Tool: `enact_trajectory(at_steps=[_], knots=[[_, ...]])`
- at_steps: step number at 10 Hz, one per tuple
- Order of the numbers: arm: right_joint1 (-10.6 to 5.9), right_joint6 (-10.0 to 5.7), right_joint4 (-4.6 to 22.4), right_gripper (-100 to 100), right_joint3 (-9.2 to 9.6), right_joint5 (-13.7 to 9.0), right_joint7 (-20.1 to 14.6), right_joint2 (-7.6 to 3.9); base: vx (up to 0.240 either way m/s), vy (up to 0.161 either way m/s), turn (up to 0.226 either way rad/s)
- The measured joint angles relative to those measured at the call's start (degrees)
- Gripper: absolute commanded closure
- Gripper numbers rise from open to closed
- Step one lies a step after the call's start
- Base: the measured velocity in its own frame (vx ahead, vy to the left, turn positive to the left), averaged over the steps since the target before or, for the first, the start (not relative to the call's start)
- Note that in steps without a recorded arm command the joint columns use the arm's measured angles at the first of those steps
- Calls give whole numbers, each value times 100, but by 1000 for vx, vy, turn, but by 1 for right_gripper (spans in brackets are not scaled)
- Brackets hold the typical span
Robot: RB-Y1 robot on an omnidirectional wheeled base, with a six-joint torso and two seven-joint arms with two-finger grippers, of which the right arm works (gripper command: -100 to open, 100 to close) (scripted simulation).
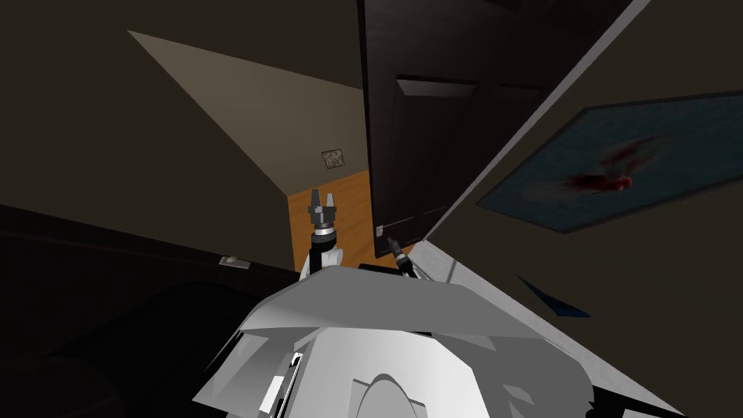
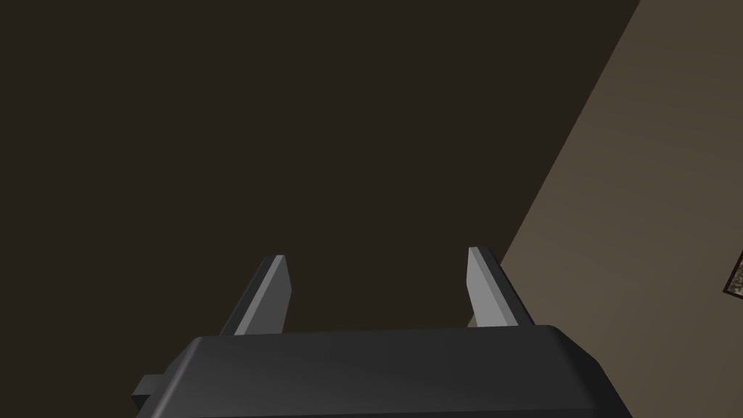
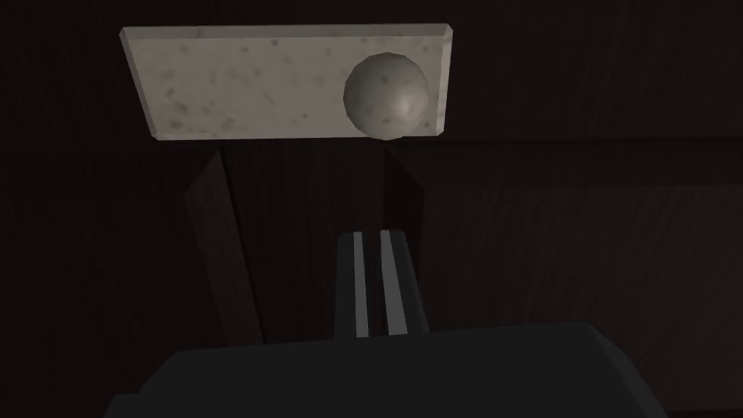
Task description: Push the door open
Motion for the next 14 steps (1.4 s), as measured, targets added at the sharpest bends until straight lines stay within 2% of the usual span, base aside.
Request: enact_trajectory(at_steps=[3, 6, 9, 12, 13, 14], knots=[[62, 18, -104, -100, 19, -15, -63, 57, -195, -45, -43], [62, 16, -100, -100, 3, -25, -54, 13, 114, 75, 21], [18, -6, -44, -100, -33, -42, -10, 17, 191, 104, 20], [-31, -38, 28, -100, -80, -66, 47, 104, 171, 103, 21], [-35, -39, 28, 100, -81, -66, 51, 111, -16, -9, -14], [-35, -53, 20, 100, -80, -66, 50, 108, -37, -23, 18]])
